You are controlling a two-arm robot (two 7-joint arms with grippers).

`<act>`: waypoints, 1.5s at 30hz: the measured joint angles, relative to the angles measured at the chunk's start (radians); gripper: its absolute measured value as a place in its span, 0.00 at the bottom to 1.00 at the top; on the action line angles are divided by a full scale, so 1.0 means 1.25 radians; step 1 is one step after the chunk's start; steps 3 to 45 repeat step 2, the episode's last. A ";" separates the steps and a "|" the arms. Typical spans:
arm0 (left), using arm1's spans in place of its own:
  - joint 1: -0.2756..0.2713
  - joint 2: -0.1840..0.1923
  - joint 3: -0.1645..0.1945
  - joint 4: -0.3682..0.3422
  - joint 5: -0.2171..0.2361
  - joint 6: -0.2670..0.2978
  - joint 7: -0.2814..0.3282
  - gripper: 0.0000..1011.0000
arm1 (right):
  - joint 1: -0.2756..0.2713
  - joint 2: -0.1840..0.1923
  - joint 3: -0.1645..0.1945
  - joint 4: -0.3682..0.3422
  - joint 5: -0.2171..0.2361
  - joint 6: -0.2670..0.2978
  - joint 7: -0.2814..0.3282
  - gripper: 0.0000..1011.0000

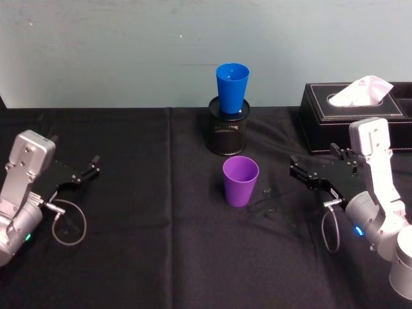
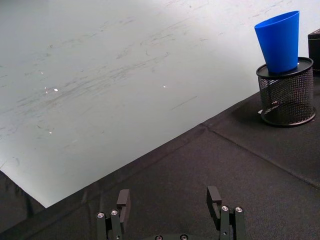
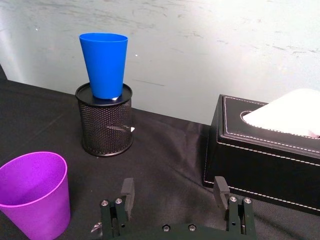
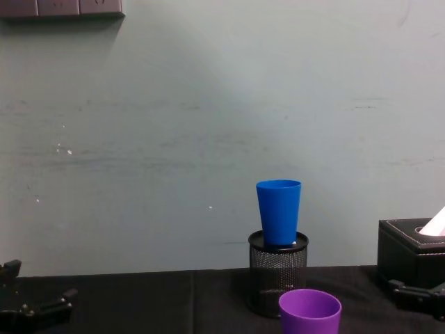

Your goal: Pick up one cup with a gripper and tap it against the other cup.

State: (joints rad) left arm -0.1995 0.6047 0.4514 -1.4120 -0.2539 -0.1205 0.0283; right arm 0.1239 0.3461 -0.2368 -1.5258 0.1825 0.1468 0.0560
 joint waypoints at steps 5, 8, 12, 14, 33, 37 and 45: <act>0.000 0.000 0.000 0.000 0.000 0.000 0.000 0.99 | 0.000 0.000 0.000 0.000 0.000 0.000 0.000 0.99; 0.000 0.000 0.000 0.000 0.000 0.000 0.000 0.99 | 0.000 0.000 0.000 0.000 0.000 0.000 0.000 0.99; 0.000 0.000 0.000 0.000 0.000 0.000 0.000 0.99 | 0.000 0.000 0.000 0.000 0.000 0.000 0.000 0.99; 0.000 0.000 0.000 0.000 0.000 0.000 0.000 0.99 | 0.000 0.000 0.000 0.000 0.000 0.000 0.000 0.99; 0.000 0.000 0.000 0.000 0.000 0.000 0.000 0.99 | 0.000 0.000 0.000 0.000 0.000 0.000 0.000 0.99; 0.000 0.000 0.000 0.000 0.000 0.000 0.000 0.99 | 0.000 0.000 0.000 0.000 0.000 0.000 0.000 0.99; 0.000 0.000 0.000 0.000 0.000 0.000 0.000 0.99 | 0.000 0.000 0.000 0.000 0.000 0.000 0.000 0.99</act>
